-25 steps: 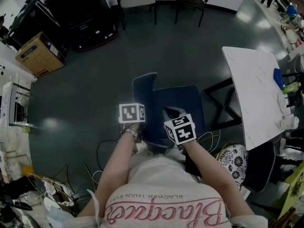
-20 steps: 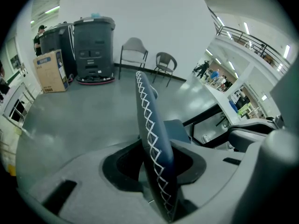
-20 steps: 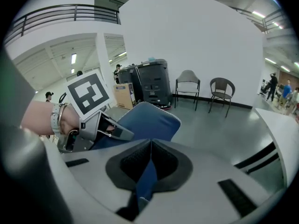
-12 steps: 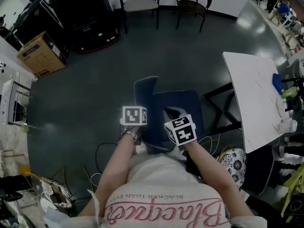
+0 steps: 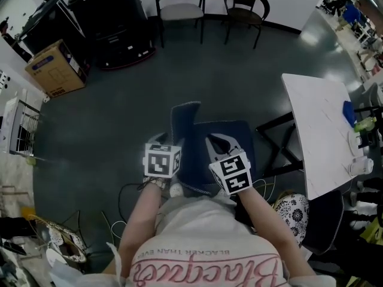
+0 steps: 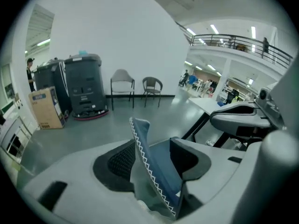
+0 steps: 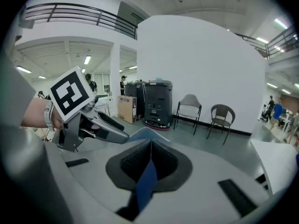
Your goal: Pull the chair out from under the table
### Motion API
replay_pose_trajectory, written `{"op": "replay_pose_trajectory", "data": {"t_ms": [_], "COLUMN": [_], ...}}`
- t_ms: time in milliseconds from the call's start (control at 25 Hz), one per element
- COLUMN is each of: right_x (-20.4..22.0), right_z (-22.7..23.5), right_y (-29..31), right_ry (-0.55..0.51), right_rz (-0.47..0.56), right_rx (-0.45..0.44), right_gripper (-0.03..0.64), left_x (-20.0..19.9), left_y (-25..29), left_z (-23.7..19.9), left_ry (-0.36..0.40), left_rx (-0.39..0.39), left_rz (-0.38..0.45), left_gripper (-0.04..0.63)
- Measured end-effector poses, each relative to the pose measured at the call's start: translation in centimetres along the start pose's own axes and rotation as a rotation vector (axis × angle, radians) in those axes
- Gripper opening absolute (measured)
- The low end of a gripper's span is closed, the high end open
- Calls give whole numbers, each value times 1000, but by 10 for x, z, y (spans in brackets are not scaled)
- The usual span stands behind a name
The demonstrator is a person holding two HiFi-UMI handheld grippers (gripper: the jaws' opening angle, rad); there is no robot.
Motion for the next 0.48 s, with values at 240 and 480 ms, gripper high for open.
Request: {"op": "replay_pose_trajectory", "data": {"t_ms": [240, 480], "right_x": [-21, -41], "right_z": [-5, -7], "right_y": [-24, -51], "right_ry": [7, 26], "right_rz": [124, 288], "right_rx": [8, 43], "right_gripper": [7, 6], "left_x": [-27, -44], "left_y": [-47, -71], "left_z": [23, 43], "left_ry": [198, 289], "left_rx": [-12, 58], "left_rz": [306, 515], "left_gripper": [202, 202]}}
Point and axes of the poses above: the fingertips, and each gripper's own axes: y forward along the fingers, z to its right, x out of its underside, the point moved 10 cm from there along -y, backward along the fingers, and after that the axes turned 3 degrees about y, right-handed, at the moved point
